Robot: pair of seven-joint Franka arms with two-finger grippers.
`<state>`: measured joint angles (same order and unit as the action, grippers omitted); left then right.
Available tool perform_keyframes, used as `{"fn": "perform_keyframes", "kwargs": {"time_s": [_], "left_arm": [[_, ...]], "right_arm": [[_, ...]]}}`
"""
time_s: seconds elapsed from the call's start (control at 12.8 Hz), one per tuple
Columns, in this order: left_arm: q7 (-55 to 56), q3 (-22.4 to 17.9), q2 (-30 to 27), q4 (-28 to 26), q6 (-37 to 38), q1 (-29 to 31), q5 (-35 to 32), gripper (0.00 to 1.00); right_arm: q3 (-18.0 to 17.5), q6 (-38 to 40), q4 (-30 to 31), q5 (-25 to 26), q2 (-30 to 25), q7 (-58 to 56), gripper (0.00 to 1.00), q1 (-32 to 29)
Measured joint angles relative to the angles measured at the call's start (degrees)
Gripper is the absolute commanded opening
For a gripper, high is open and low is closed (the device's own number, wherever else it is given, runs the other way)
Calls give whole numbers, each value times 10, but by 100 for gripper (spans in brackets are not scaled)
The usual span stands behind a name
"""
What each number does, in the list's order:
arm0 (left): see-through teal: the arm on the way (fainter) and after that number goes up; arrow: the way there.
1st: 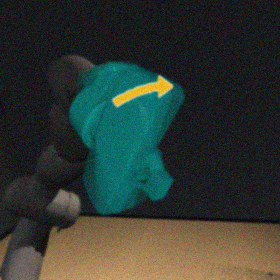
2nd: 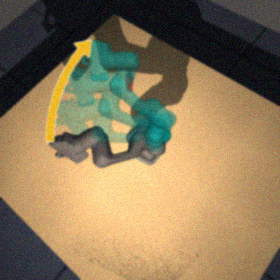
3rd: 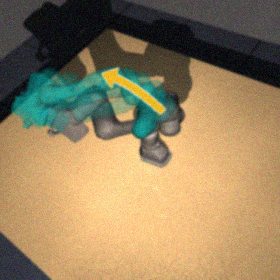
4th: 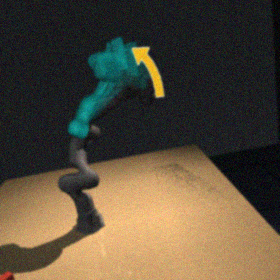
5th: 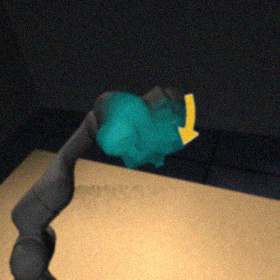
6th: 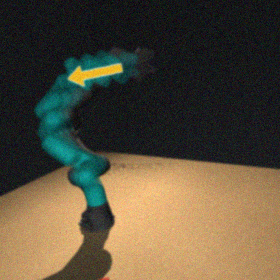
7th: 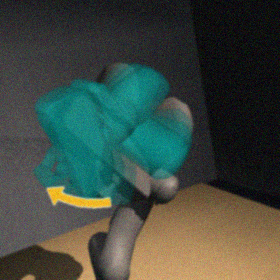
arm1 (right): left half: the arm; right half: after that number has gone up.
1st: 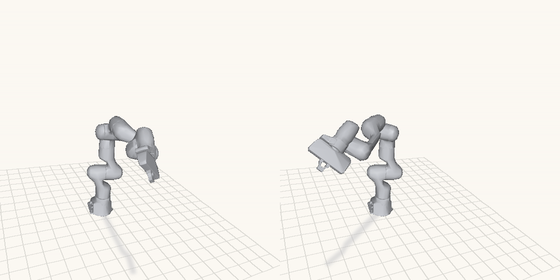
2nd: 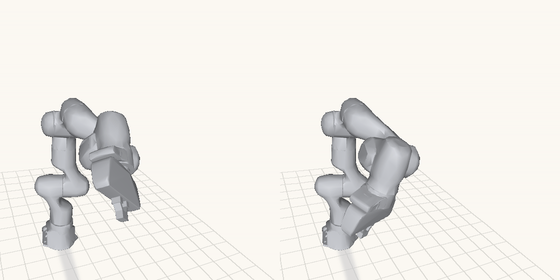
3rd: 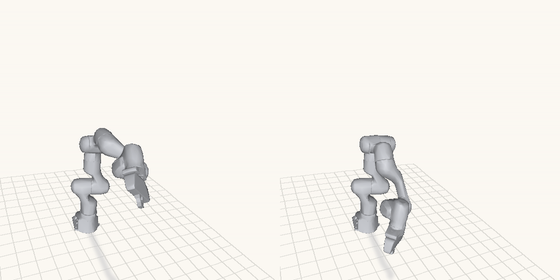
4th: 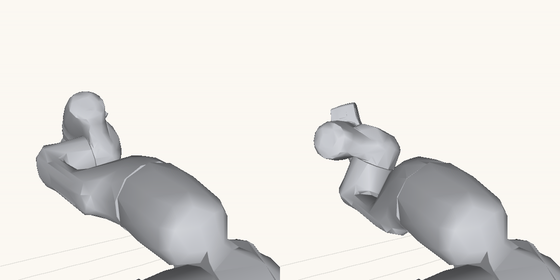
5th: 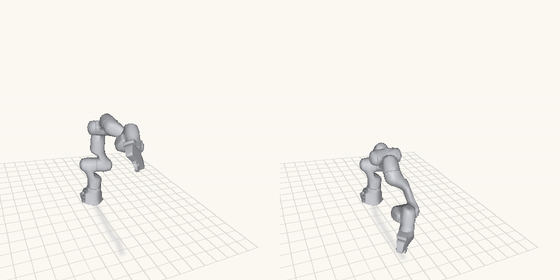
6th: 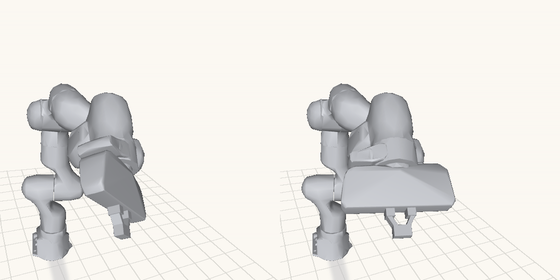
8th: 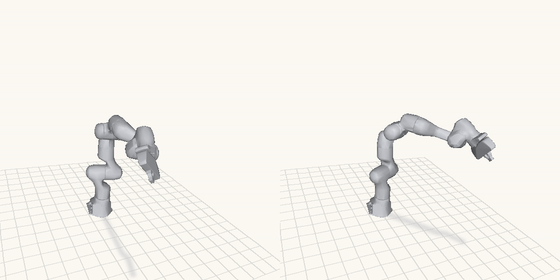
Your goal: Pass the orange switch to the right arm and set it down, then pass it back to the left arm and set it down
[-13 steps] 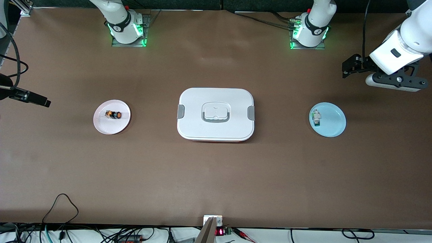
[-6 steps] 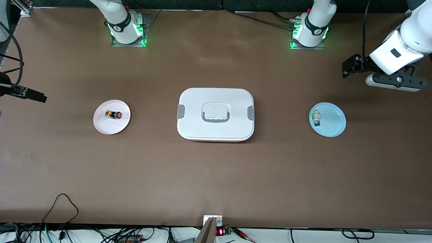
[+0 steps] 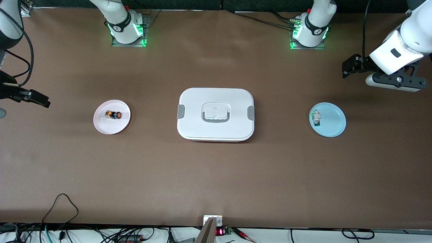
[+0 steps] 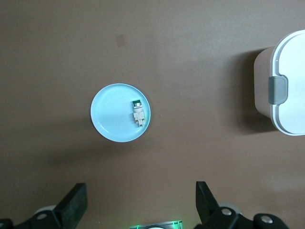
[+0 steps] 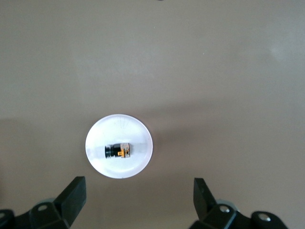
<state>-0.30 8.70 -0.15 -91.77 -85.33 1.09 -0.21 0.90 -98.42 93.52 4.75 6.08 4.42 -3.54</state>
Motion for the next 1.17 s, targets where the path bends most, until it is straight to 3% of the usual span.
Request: {"fn": "perform_keyframes", "kwargs": {"time_s": [0.31, 0.62, 1.17], "left_arm": [[0, 0, 0, 0, 0, 0, 0, 100], [0, 0, 0, 0, 0, 0, 0, 100], [0, 0, 0, 0, 0, 0, 0, 100]], "right_arm": [[-2, 21, 10, 0, -15, -14, 100, 1], [46, 32, 10, 0, -16, -16, 100, 43], [49, 56, 16, -15, -28, -18, 100, 51]]}}
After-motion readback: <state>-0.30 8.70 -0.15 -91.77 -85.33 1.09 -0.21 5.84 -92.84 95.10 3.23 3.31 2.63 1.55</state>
